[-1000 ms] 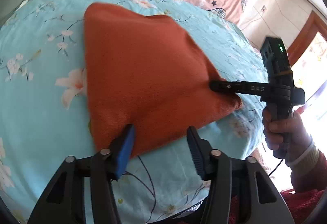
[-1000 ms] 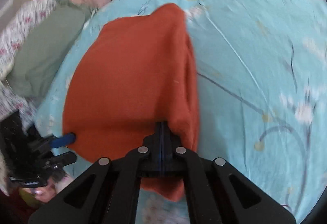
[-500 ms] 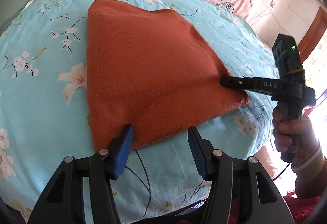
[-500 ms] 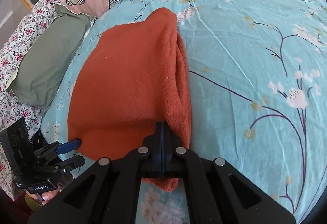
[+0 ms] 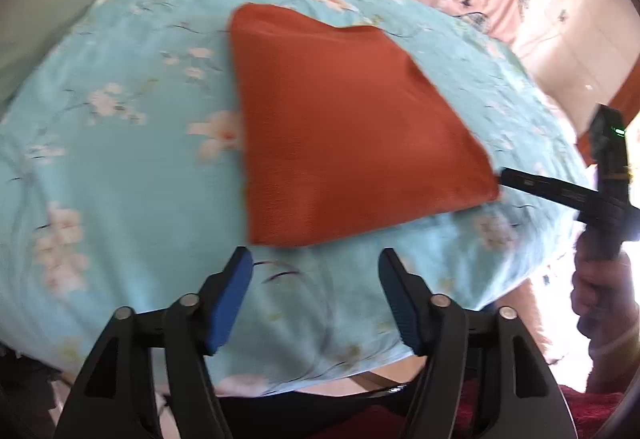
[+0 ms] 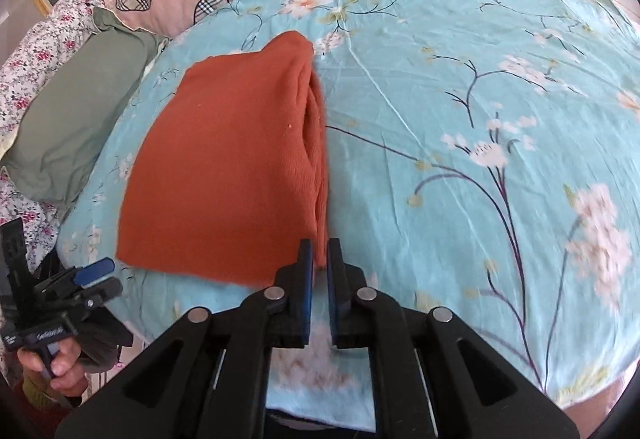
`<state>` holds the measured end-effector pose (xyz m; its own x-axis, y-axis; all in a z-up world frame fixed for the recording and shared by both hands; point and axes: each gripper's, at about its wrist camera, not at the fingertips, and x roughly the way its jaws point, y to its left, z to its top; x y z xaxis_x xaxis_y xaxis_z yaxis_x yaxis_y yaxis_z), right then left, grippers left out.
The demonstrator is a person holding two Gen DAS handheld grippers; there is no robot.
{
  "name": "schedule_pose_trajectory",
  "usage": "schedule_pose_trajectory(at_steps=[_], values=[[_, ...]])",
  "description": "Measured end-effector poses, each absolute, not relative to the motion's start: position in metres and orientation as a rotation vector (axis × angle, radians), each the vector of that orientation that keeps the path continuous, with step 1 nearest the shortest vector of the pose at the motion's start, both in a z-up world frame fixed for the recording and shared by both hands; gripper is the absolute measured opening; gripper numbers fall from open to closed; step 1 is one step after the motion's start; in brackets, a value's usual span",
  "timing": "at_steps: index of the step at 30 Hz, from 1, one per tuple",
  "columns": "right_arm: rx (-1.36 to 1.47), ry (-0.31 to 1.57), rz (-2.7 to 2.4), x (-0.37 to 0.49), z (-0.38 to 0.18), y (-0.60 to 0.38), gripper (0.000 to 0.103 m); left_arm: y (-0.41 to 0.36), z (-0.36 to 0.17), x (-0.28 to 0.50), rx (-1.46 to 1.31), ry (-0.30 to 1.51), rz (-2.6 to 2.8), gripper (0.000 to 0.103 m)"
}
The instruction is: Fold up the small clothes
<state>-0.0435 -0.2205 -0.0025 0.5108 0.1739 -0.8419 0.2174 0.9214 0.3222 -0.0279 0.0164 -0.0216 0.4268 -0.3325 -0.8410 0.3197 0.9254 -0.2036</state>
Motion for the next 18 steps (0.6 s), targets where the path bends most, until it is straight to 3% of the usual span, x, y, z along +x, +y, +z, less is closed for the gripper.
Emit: schedule_pose_trajectory(at_steps=[2, 4, 6, 8, 18], values=[[0.418, 1.039, -0.025, -0.049, 0.001, -0.22, 0.01, 0.023, -0.019, -0.031, 0.004, 1.043, -0.371, 0.071], [0.413, 1.035, -0.016, -0.053, 0.004, -0.217, 0.015, 0.029, -0.017, -0.033, 0.011, 1.038, -0.345, 0.079], [0.402, 1.026, -0.001, -0.055, 0.008, -0.211, 0.04, 0.033, -0.014, -0.033, 0.021, 1.029, -0.317, 0.089], [0.37, 1.005, 0.005, -0.056, 0.012, -0.204, 0.051, 0.034, -0.013, -0.035, 0.04, 1.015, -0.301, 0.089], [0.239, 1.026, 0.11, -0.062, 0.011, -0.17, 0.069, 0.023, -0.019, -0.052, 0.191, 0.979, -0.204, 0.092]])
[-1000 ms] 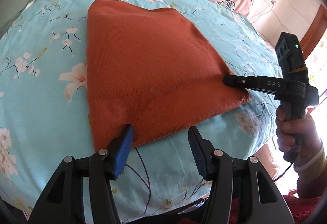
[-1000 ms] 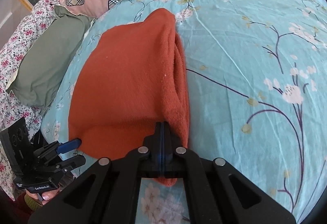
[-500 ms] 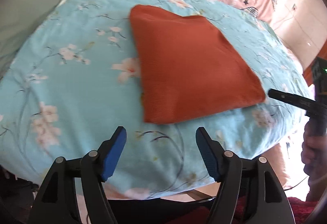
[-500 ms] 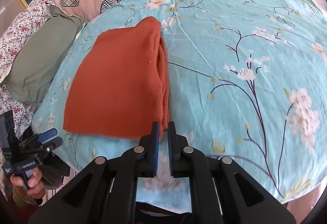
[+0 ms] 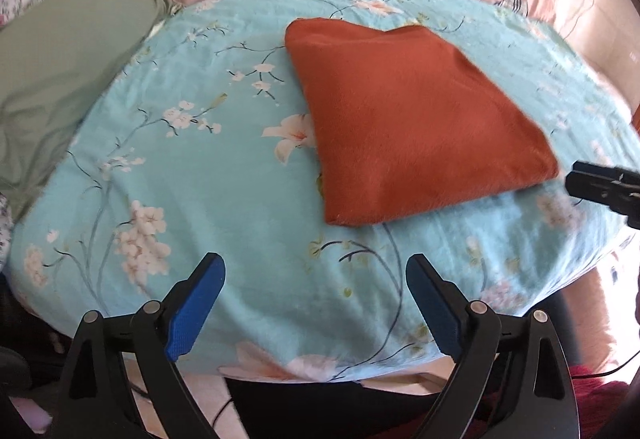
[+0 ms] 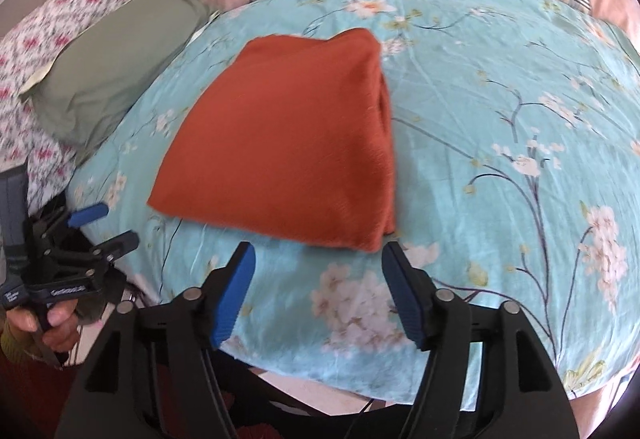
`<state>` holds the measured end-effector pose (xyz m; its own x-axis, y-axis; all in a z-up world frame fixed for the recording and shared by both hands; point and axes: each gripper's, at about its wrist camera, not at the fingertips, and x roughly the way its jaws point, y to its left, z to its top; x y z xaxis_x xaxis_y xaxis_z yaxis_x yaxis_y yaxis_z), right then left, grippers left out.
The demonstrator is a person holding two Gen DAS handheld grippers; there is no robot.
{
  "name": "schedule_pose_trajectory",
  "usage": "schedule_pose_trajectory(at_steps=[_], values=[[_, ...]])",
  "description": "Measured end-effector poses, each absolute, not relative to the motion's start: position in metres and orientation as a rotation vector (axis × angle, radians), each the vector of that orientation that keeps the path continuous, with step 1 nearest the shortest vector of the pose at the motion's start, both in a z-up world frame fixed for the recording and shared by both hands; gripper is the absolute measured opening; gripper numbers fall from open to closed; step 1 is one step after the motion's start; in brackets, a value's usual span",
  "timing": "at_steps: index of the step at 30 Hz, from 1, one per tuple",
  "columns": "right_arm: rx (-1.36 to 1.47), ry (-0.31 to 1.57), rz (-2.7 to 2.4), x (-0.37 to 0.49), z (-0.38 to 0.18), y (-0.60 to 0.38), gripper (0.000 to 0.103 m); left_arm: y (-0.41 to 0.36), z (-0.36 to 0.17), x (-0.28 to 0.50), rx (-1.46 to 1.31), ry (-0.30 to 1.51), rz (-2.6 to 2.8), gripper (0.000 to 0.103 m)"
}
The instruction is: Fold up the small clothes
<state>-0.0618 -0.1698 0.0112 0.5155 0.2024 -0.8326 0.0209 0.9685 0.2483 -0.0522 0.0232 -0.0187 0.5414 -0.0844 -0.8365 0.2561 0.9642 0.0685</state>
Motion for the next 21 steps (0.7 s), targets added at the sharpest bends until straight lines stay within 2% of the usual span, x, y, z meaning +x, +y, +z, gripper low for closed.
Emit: schedule_pose_trajectory(at_steps=[8, 13, 21], values=[[0.164, 1.004, 0.154, -0.08, 0.026, -0.159, 0.08, 0.03, -0.009, -0.059, 0.194, 0.97, -0.177, 0.095], [0.181, 0.988, 0.163, -0.082, 0.028, -0.16, 0.087, 0.03, -0.006, -0.05, 0.174, 0.974, -0.171, 0.101], [0.175, 1.028, 0.186, -0.051, 0.016, -0.15, 0.088, 0.024, -0.004, -0.034, 0.151, 0.958, -0.14, 0.102]])
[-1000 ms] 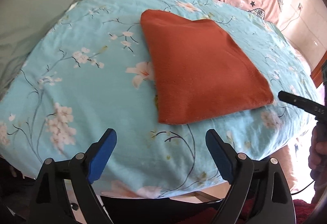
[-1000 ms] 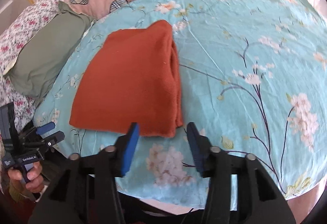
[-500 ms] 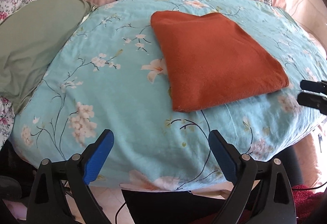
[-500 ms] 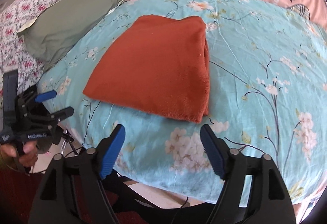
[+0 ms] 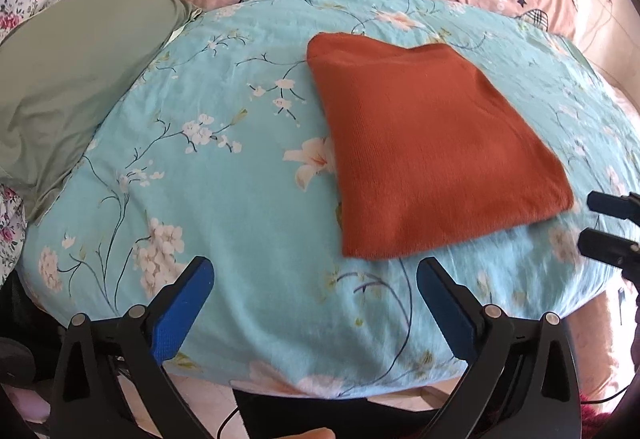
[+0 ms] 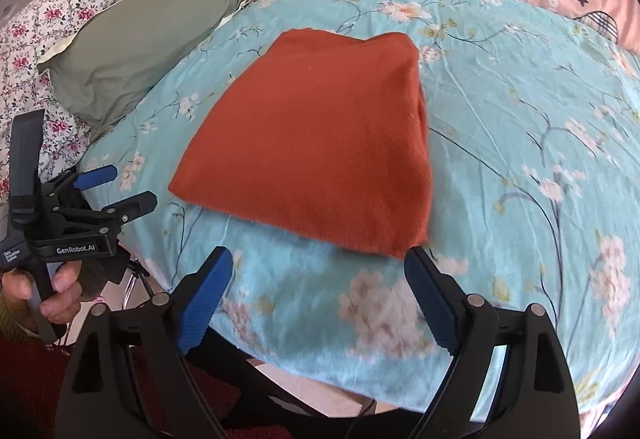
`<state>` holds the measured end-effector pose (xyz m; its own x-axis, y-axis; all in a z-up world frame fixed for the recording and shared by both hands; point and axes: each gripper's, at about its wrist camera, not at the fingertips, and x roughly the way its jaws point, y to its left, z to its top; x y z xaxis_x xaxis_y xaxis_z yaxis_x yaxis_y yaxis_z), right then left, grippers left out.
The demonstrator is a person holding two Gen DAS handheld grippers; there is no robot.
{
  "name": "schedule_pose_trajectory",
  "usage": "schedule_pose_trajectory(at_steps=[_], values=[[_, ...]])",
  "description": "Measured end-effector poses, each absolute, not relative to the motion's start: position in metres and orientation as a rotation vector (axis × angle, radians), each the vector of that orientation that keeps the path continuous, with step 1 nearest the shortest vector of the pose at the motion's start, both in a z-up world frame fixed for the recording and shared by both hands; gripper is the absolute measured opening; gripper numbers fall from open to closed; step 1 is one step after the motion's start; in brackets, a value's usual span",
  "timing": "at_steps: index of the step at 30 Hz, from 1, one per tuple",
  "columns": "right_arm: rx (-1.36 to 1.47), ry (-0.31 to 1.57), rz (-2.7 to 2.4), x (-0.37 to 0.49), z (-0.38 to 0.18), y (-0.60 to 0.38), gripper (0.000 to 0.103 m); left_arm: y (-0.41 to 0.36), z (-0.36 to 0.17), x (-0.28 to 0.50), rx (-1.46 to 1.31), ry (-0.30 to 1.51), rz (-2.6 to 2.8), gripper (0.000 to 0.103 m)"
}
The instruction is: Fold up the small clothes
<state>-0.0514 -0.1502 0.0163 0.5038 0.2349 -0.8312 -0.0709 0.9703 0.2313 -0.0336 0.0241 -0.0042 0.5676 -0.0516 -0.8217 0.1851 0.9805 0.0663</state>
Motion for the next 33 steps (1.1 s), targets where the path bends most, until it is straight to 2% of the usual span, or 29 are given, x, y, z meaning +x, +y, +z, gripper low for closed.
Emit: schedule_pose_trajectory(at_steps=[12, 33], values=[[0.169, 1.018, 0.206, -0.014, 0.024, -0.152, 0.091, 0.016, 0.017, -0.001, 0.194, 0.937, -0.102, 0.102], [0.21, 1.057, 0.241, 0.027, 0.02, -0.17, 0.094, -0.005, 0.023, 0.031, 0.226, 0.948, -0.118, 0.102]])
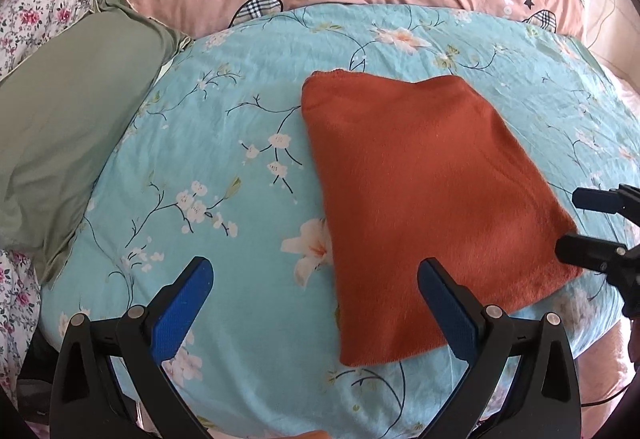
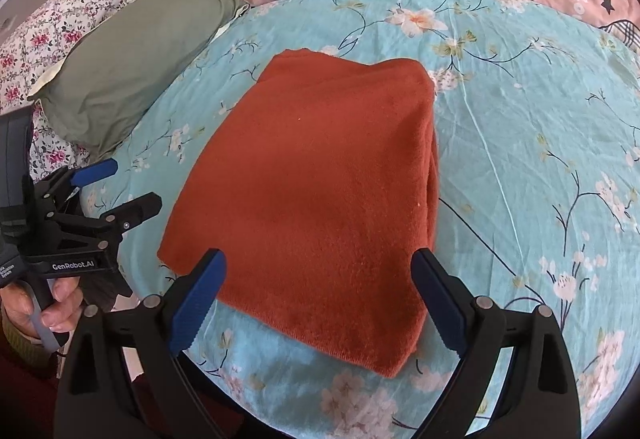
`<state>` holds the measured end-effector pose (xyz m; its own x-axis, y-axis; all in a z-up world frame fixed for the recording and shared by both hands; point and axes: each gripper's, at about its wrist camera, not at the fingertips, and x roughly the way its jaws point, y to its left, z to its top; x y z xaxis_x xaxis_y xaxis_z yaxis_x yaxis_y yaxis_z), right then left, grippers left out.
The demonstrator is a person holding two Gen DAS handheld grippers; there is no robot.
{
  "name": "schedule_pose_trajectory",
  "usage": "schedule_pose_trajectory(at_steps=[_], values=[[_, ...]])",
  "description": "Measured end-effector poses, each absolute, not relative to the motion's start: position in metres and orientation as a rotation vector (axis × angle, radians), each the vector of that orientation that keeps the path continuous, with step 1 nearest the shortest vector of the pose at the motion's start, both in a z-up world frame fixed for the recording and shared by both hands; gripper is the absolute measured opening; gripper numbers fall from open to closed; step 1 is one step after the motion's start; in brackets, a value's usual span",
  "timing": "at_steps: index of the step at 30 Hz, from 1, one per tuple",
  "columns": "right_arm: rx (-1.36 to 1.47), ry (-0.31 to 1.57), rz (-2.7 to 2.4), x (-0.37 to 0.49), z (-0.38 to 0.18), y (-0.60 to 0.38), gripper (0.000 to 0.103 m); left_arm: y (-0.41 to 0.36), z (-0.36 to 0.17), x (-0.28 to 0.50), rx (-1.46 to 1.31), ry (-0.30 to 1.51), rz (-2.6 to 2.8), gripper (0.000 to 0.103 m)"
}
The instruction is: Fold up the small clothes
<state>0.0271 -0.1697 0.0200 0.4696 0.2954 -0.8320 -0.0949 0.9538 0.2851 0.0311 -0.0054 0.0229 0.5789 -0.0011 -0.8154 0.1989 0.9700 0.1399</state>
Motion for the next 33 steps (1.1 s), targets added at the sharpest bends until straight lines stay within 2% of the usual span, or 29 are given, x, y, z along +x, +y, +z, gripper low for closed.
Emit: schedule_pose_trajectory(at_steps=[33], values=[[0.198, 1.08, 0.263, 0.043, 0.013, -0.174, 0.094, -0.016, 0.018, 0.04, 0.235, 0.95, -0.13, 0.102]])
